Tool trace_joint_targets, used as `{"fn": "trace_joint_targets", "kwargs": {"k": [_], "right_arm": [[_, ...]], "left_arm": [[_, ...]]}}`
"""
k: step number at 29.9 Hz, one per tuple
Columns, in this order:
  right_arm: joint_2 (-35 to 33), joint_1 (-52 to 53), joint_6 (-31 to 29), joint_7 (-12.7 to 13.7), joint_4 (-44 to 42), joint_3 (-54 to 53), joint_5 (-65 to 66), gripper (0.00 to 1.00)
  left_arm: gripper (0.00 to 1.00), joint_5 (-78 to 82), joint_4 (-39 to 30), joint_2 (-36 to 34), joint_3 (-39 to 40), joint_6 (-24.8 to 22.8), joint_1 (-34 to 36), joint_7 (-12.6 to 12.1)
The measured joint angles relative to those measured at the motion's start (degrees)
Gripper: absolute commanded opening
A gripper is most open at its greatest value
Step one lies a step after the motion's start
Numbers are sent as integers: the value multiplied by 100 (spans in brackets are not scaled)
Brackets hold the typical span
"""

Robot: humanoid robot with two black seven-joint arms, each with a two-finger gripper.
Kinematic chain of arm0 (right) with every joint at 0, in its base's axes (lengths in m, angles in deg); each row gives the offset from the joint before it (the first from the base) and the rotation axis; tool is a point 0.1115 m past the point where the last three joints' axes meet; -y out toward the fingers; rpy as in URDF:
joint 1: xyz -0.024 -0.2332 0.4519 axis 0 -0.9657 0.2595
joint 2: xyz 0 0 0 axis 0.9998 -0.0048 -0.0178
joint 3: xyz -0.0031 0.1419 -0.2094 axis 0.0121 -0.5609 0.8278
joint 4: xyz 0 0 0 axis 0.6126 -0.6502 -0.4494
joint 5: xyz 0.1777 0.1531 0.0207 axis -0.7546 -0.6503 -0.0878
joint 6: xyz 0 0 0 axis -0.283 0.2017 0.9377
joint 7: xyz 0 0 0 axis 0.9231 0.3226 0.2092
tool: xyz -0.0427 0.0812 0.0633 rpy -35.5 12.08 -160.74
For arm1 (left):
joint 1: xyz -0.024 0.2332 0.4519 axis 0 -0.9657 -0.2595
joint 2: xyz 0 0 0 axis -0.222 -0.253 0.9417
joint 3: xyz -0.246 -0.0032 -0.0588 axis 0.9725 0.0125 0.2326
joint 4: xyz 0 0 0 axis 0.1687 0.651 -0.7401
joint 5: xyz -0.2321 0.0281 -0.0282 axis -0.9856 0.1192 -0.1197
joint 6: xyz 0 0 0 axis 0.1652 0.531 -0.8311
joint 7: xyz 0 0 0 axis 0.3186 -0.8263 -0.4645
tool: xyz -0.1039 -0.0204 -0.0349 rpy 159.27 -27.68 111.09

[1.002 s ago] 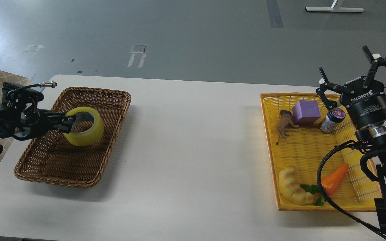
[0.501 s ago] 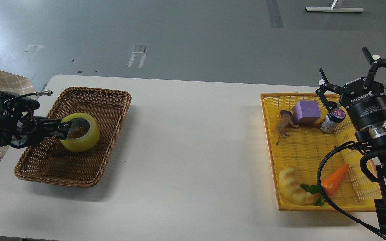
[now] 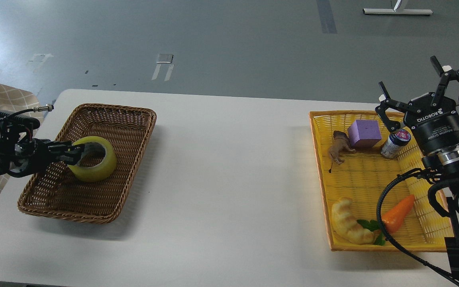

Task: Place and transfer tape with both arms
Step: 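Open the left gripper and pull it away from the basket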

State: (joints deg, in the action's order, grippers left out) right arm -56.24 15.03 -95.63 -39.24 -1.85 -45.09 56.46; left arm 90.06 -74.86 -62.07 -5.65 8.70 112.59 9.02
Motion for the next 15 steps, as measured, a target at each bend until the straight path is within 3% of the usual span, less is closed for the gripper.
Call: {"fn": "trace_joint_targets", "kwargs": {"k": [3,5,9,15], "right_arm": [[0,0,0,0,0,0,0,100],[0,0,0,0,0,0,0,100],[0,0,0,0,0,0,0,100],[6,0,0,0,2,0,0,100]], "left_arm": [[77,-28,-16,-16,9,-14,6,1],[88,-66,-38,-45,39,-24,13,2],[95,-728,-72,-173,92,-55,169,-1],[97,-2164,-90,-293,105,-165,910,125]]}}
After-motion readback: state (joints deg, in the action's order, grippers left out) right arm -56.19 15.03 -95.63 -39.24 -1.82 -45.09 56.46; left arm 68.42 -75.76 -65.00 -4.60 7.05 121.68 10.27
